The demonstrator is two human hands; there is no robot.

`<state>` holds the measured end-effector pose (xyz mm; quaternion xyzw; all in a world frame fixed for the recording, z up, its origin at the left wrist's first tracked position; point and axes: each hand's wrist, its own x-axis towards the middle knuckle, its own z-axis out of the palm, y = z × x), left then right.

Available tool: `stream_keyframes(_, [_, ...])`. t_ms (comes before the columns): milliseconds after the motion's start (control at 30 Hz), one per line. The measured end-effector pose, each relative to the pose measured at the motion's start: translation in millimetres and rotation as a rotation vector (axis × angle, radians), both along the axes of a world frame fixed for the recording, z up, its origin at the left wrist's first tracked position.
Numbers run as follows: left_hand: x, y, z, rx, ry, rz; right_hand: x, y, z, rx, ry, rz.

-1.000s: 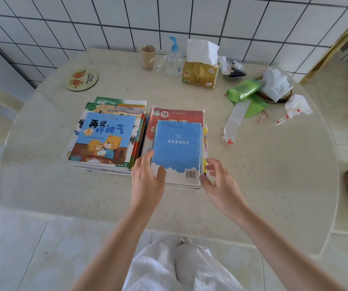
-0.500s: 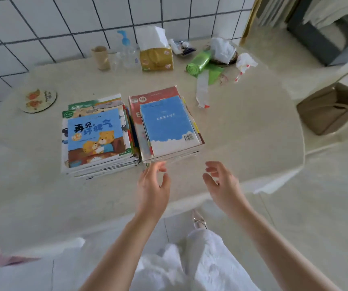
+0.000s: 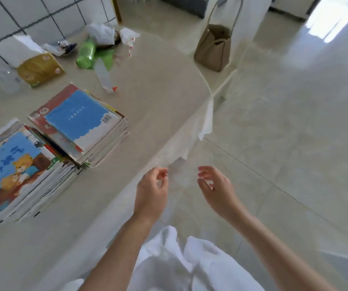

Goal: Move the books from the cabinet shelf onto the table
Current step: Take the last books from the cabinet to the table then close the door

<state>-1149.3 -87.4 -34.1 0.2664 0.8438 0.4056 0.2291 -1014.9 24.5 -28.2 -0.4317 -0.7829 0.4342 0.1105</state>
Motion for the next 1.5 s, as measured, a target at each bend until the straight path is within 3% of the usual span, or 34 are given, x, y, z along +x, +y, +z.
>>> stream_keyframes(367, [164.1, 94.7, 0.8, -0.04, 0.035, -0.585, 222.5, 0.9, 4.2, -0.028, -0.067, -0.535])
stream_keyframes(933, [544.2, 167.0, -26.0, -0.088, -0.146, -1.069, 577.9, -12.4, 2.7, -0.143, -0.065, -1.044])
stream_keyframes(1200, [641.9, 247.2, -22.1, -0.087, -0.124, -1.268, 656.7, 7.8, -1.9, -0.205, 0.005, -1.339])
stream_keyframes(1500, [772.4, 392.5, 19.1, 0.034, -0.175, -1.527, 733.7, 98.7, 8.7, -0.222, 0.119, -1.629])
